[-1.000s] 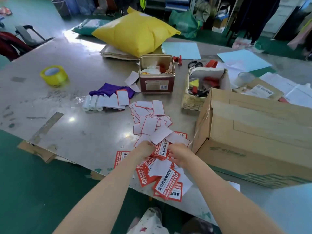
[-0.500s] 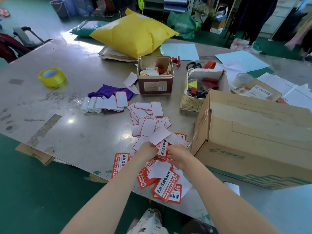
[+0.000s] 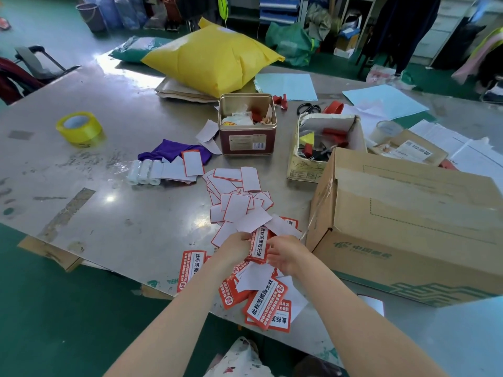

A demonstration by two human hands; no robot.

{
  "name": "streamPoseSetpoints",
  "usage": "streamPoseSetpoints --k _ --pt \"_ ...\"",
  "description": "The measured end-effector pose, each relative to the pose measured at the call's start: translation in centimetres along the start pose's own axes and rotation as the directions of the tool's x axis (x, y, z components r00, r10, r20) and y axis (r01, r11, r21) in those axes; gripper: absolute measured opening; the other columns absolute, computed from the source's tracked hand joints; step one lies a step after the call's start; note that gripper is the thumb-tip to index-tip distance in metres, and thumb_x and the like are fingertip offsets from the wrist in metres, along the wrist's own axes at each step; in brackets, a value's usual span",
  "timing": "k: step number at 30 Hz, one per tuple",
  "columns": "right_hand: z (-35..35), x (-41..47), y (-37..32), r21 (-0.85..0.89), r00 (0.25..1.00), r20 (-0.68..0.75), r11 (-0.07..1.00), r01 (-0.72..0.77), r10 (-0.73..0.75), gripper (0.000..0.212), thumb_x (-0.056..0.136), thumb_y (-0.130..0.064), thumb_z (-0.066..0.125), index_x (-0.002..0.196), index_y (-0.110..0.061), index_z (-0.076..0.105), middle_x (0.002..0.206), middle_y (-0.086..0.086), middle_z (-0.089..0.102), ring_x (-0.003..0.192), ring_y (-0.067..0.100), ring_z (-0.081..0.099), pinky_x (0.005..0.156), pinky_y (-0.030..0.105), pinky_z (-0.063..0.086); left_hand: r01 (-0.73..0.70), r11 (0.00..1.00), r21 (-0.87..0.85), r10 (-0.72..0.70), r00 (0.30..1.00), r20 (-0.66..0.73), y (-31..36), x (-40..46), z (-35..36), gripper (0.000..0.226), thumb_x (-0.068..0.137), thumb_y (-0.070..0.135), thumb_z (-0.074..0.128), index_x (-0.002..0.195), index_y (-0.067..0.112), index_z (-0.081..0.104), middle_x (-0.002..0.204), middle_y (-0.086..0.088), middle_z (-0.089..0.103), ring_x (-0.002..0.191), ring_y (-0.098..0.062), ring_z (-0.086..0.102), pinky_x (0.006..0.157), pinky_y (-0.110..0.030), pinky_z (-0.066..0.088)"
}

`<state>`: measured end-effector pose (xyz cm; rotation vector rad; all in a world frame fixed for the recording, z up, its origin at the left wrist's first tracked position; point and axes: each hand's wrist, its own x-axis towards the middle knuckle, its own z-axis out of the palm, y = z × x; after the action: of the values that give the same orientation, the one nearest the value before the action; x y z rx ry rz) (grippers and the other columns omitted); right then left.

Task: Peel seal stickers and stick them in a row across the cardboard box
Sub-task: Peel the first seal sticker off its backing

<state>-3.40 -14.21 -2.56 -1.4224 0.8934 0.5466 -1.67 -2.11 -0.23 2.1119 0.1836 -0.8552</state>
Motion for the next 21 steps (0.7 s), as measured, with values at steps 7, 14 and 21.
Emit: streamPoseSetpoints --k 7,14,21 --pt "0.2 -0.4 0.0 -0.006 1.000 -0.018 1.000 0.003 -0.003 0.015 0.095 -0.012 0.047 0.095 -0.006 0.061 0.087 0.011 0.064 0.088 0.019 0.063 0.086 0.032 0.054 0.058 0.996 -0.075 -0.065 0.993 -0.097 -0.4 1.2 -0.2 0.036 0.095 0.008 0.035 0.130 0.010 0.046 0.112 -0.008 0.057 0.085 -0.014 0.054 0.067 -0.022 0.046" --pt "-0.1 -1.1 0.2 0.027 1.000 0.024 1.000 -0.007 0.006 0.009 0.097 -0.010 0.046 0.100 -0.008 0.054 0.088 0.007 0.060 0.095 0.021 0.059 0.084 0.030 0.051 0.171 0.954 -0.246 -0.182 0.983 -0.021 -0.6 1.5 -0.3 0.021 0.094 0.008 0.043 0.078 0.017 0.052 0.079 -0.006 0.061 0.086 -0.022 0.065 0.092 -0.039 0.053" --pt "0.3 -0.3 0.1 0.029 1.000 -0.005 0.999 -0.017 0.017 0.015 0.095 -0.011 0.047 0.105 -0.007 0.058 0.087 0.009 0.063 0.076 0.015 0.061 0.068 0.025 0.052 0.161 0.966 -0.204 -0.169 0.985 -0.020 -0.2 1.2 0.0 0.011 0.093 0.009 0.045 0.093 0.015 0.055 0.092 -0.009 0.066 0.094 -0.023 0.067 0.090 -0.036 0.054"
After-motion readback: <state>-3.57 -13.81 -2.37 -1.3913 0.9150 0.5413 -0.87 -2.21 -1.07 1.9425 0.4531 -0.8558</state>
